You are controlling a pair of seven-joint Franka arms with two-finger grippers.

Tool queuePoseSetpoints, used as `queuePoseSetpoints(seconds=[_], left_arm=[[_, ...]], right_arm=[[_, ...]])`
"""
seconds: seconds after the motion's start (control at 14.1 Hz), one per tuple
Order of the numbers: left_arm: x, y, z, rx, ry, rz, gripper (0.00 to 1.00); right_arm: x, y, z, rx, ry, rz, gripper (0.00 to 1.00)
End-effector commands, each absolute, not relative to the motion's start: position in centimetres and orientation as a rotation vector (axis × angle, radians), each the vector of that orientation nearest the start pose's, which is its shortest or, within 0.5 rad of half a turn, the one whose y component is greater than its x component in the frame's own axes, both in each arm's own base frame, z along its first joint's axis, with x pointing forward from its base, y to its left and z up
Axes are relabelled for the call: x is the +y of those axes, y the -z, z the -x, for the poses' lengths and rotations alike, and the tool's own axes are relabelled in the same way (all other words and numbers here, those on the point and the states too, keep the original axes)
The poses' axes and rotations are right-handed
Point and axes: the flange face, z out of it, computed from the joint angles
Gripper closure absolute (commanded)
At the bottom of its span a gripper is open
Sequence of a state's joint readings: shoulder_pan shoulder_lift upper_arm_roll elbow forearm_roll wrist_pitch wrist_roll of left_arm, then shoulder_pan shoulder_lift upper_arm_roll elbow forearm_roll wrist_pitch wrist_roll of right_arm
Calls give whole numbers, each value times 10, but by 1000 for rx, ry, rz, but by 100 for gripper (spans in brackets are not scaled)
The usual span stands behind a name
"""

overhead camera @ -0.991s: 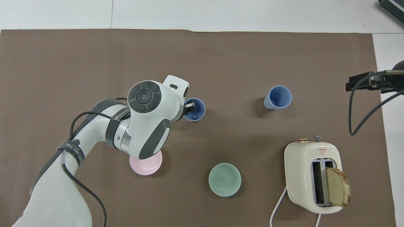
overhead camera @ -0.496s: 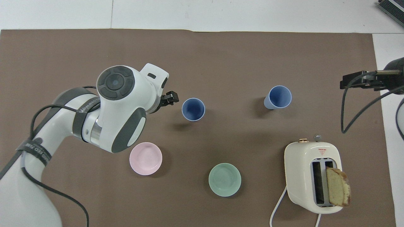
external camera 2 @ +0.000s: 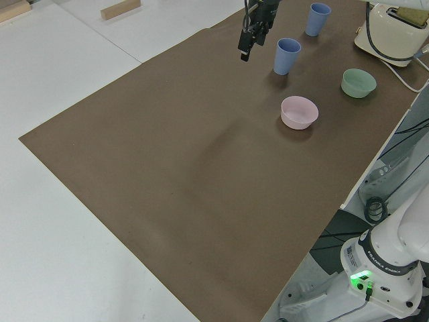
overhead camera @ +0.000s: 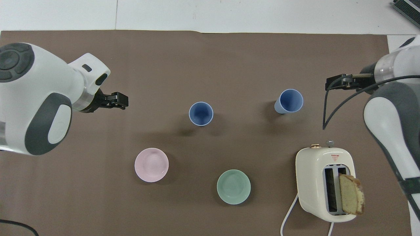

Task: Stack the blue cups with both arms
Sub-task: 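Release the cup with the left gripper while the right gripper reaches out, then grasp the other blue cup with the right gripper while the left withdraws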

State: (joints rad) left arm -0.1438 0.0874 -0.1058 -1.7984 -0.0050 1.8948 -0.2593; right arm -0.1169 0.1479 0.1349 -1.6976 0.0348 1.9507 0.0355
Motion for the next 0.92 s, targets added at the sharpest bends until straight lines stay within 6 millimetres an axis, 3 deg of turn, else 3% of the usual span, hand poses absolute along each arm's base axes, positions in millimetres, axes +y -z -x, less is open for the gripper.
queuePoseSetpoints(seconds=[0.0,0.21,0.64,0.85], left_arm=[[-110,-512,-563,79,-10,3134,0],[-77,-533,-553,111,-34,3126,0],[-65,-582,-540,109,-17,3122,0],[-57,-617,-535,82,10,3129,0]], right_arm=[[27,-476,-629,-30,143,3053,0],[34,-440,-632,-58,101,3053,0],[41,-402,-636,-109,86,3053,0],[45,-383,-637,-135,93,3056,0]])
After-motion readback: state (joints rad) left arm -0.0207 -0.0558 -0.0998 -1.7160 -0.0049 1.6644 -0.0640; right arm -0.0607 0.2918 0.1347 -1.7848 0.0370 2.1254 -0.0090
